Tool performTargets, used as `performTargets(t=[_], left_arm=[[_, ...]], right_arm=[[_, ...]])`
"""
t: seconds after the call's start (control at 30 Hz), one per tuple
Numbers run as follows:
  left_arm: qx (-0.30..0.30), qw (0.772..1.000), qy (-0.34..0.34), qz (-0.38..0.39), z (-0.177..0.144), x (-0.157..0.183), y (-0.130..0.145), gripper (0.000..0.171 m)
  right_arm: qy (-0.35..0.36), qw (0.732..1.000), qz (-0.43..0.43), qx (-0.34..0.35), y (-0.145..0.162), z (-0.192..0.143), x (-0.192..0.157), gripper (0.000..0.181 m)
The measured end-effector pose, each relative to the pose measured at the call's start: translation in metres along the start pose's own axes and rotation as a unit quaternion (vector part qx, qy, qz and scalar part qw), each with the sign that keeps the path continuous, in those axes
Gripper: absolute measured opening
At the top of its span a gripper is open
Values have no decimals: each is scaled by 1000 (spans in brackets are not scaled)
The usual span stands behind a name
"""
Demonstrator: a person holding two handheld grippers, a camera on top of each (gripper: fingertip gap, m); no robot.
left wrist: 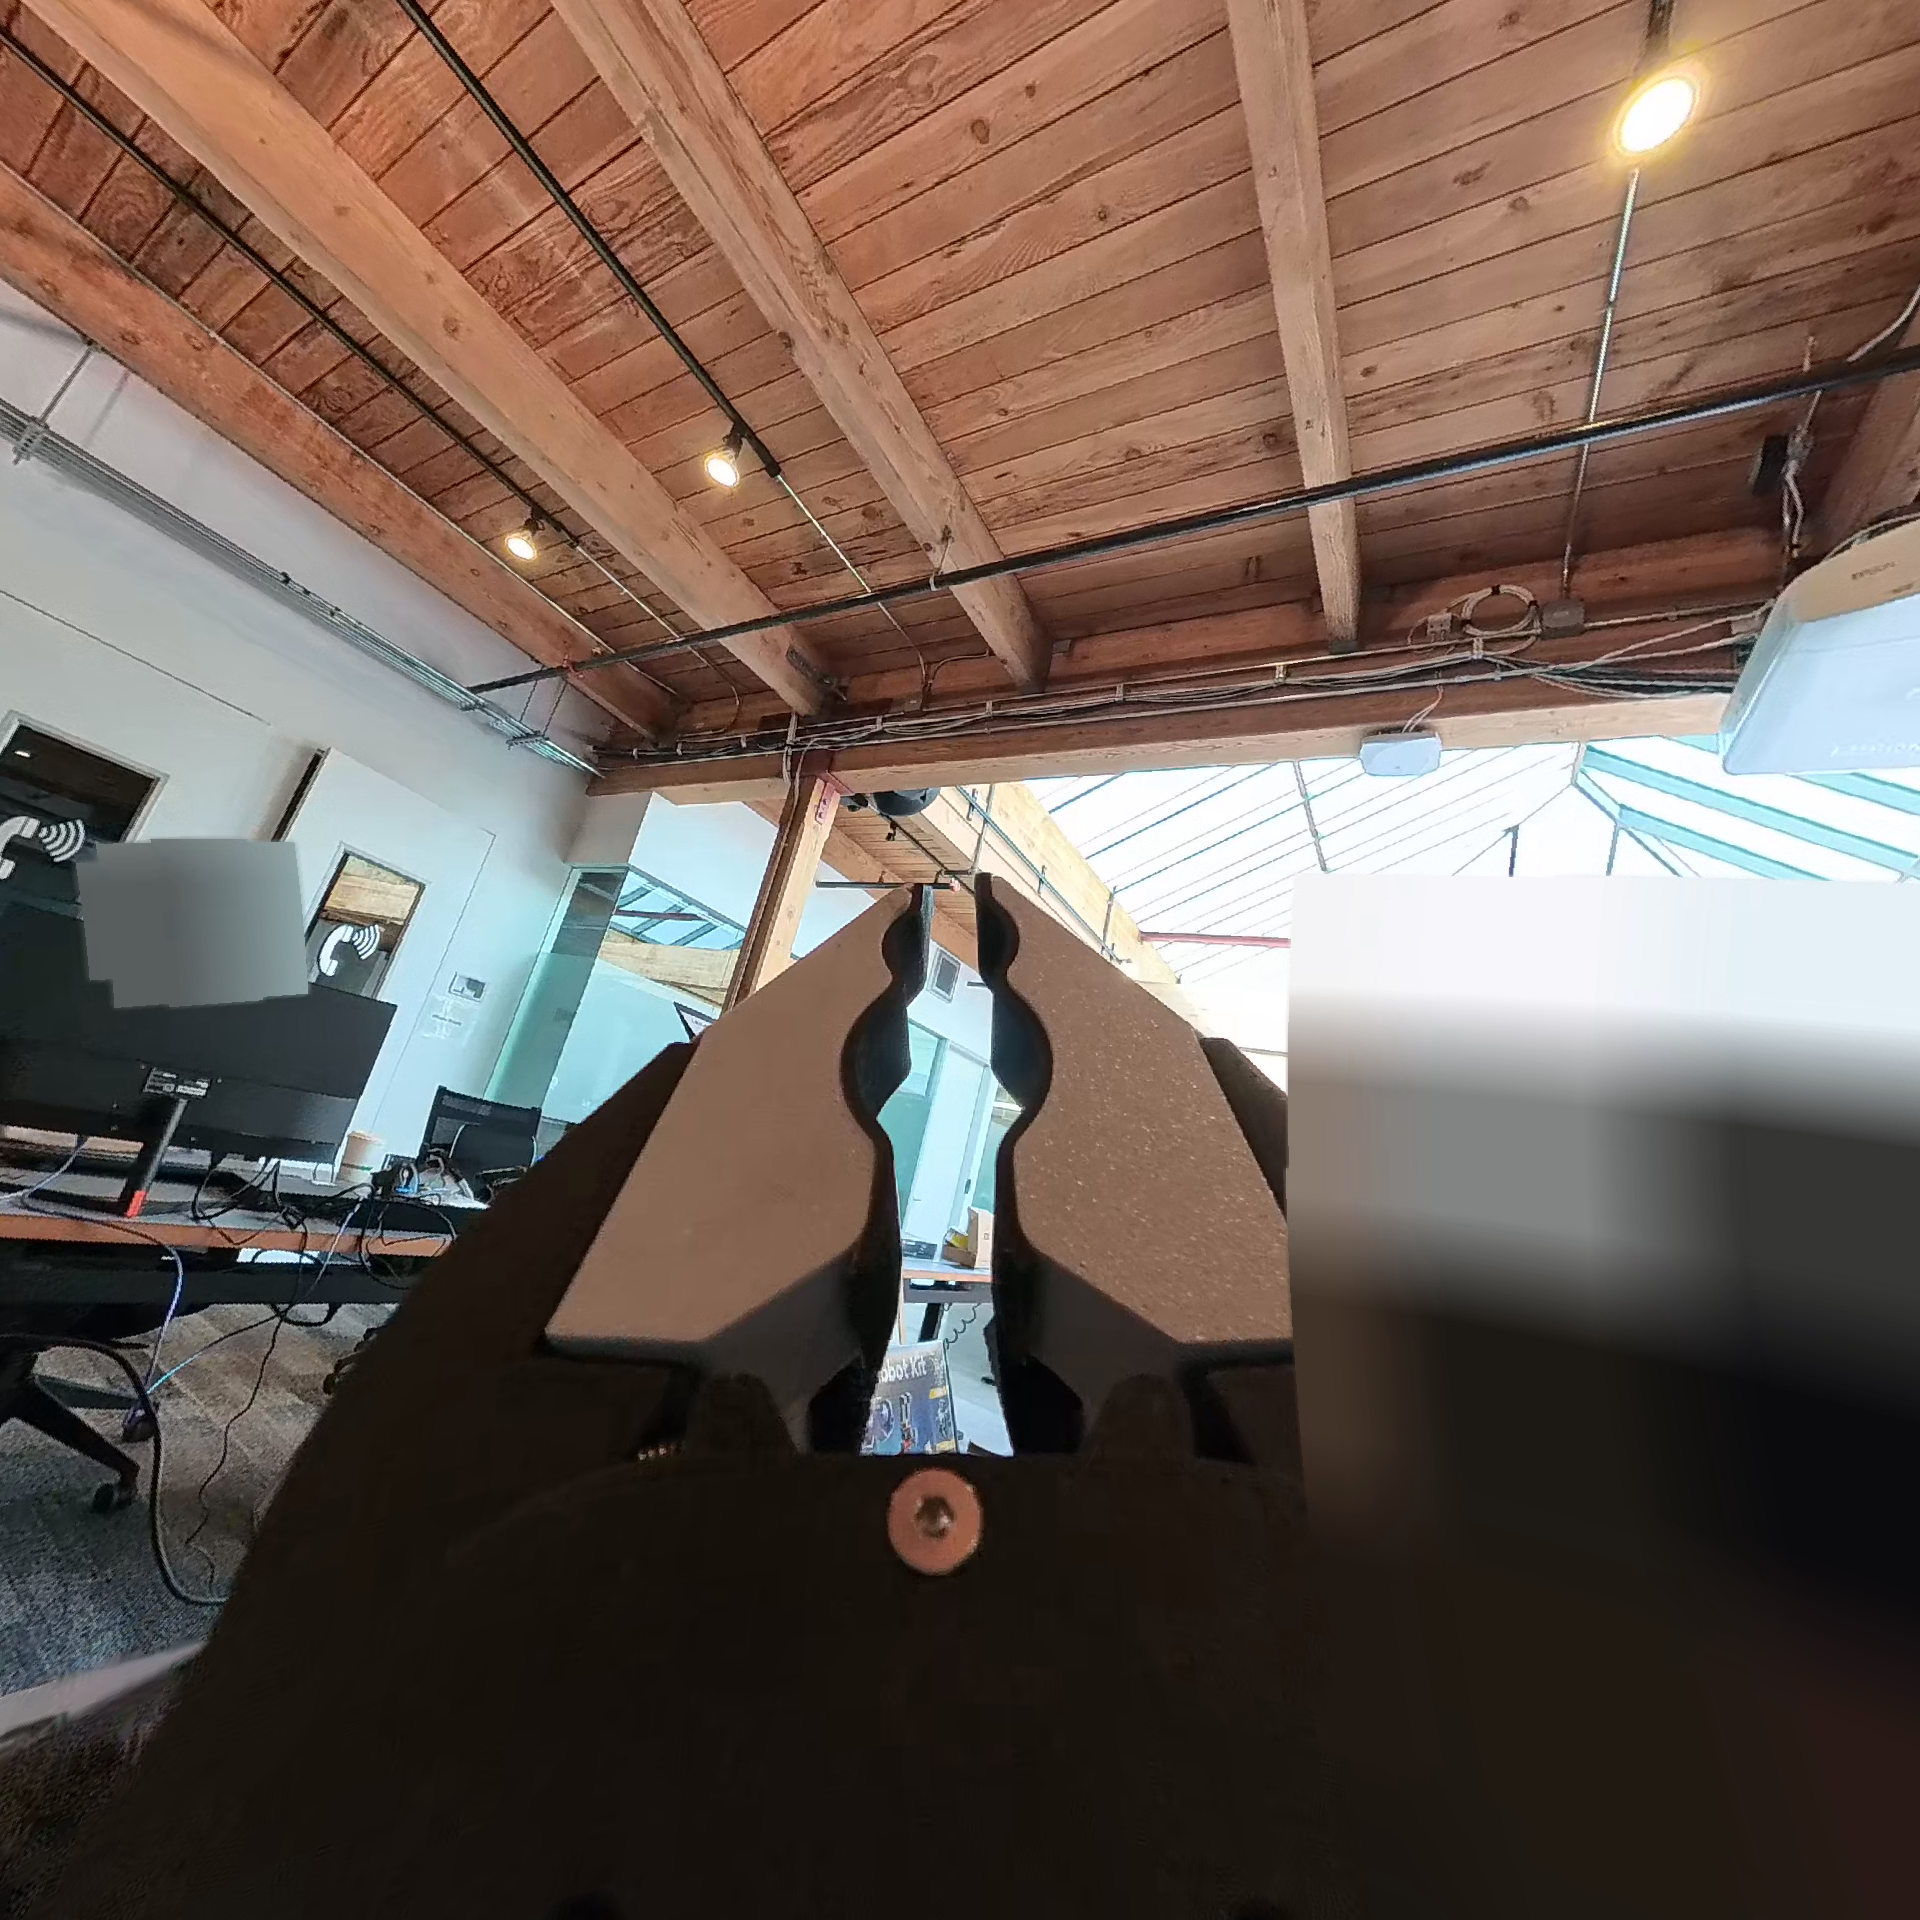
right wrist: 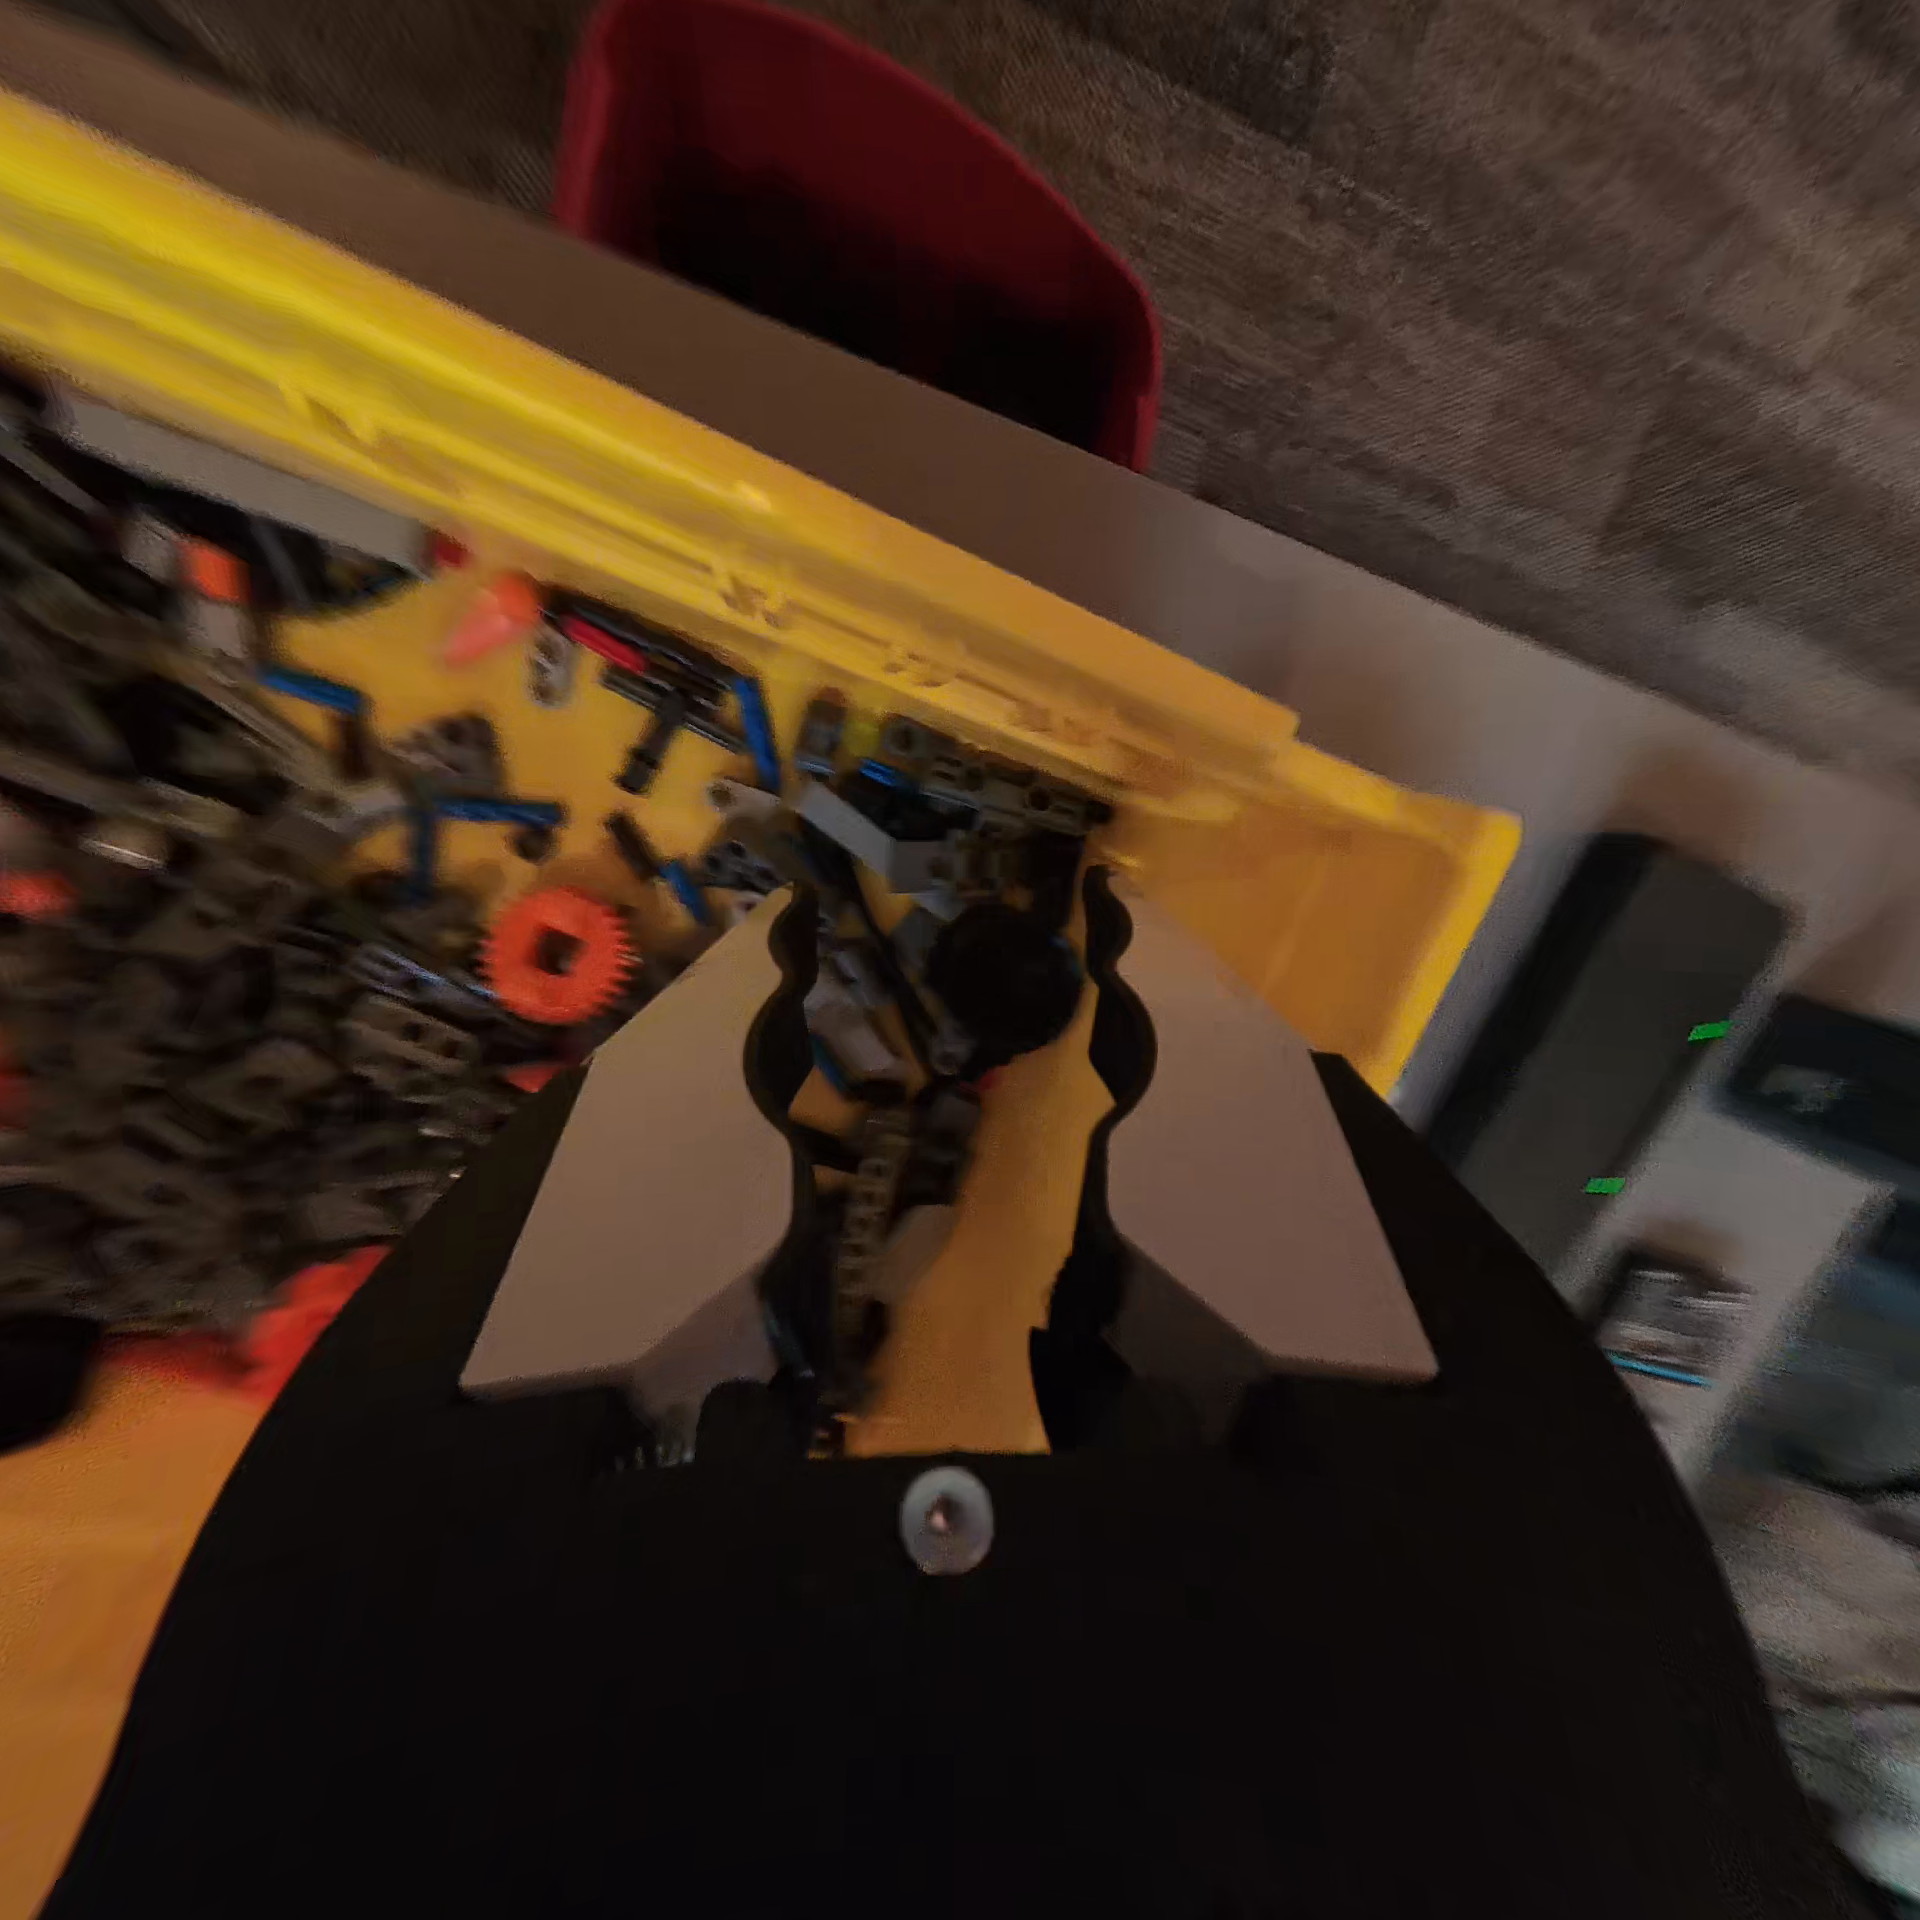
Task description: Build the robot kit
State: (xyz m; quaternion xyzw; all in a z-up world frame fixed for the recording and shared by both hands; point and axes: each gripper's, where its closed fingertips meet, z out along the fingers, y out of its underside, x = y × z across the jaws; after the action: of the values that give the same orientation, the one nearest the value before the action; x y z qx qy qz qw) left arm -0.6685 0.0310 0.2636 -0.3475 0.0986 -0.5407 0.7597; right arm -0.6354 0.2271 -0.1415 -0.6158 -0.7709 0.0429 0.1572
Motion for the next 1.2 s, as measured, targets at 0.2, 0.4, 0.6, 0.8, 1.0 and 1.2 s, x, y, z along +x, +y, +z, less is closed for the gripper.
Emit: performTargets(t=[0.2,0.4,0.6,0.8,1.0,1.2], left_arm=[[-1,1000,1,0,1,0,1,6],[-2,1000,2,0,2,1,2,6],[0,1000,3,-1,1,1,2,6],[1,1000,3,0,1,2,1,6],[0,1000,3,1,2,2,2,6],[0,1000,4,-1,2,2,2,6]], right_arm=[[105,957,-259,-72,6,13,11,41],[100,939,-314,-101,13,27,4,20],[41,948,-299,-100,26,20,-14,20],[-20,951,-291,-101,46,2,-46,6],[-21,962,-264,-68,41,-9,-47,7],[-8,993,-116,7,-10,5,-11,45]])
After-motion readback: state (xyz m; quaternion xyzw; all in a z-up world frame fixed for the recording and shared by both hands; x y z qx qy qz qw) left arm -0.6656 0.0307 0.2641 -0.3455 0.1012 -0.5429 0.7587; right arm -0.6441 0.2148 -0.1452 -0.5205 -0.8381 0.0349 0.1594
